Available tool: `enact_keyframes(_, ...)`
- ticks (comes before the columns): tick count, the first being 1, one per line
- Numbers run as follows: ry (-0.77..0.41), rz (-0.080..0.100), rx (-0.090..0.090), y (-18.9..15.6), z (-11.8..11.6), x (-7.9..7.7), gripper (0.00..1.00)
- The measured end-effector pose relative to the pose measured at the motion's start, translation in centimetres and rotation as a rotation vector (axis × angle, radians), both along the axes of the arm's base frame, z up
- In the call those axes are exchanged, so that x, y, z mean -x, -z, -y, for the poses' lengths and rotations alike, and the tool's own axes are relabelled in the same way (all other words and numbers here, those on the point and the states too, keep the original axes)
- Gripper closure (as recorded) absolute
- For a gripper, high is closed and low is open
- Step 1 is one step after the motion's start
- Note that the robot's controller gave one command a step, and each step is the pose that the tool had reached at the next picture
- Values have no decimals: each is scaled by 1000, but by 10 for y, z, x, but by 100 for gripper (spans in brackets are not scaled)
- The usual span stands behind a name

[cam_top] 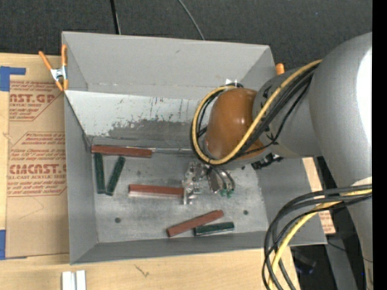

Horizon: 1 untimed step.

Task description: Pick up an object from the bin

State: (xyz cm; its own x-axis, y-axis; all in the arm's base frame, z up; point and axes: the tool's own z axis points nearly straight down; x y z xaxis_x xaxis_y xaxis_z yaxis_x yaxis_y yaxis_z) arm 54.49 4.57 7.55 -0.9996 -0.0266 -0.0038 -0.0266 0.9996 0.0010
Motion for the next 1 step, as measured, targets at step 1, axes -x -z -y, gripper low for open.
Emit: enact_keyframes(1,26,0,0,-146,-11,12,100)
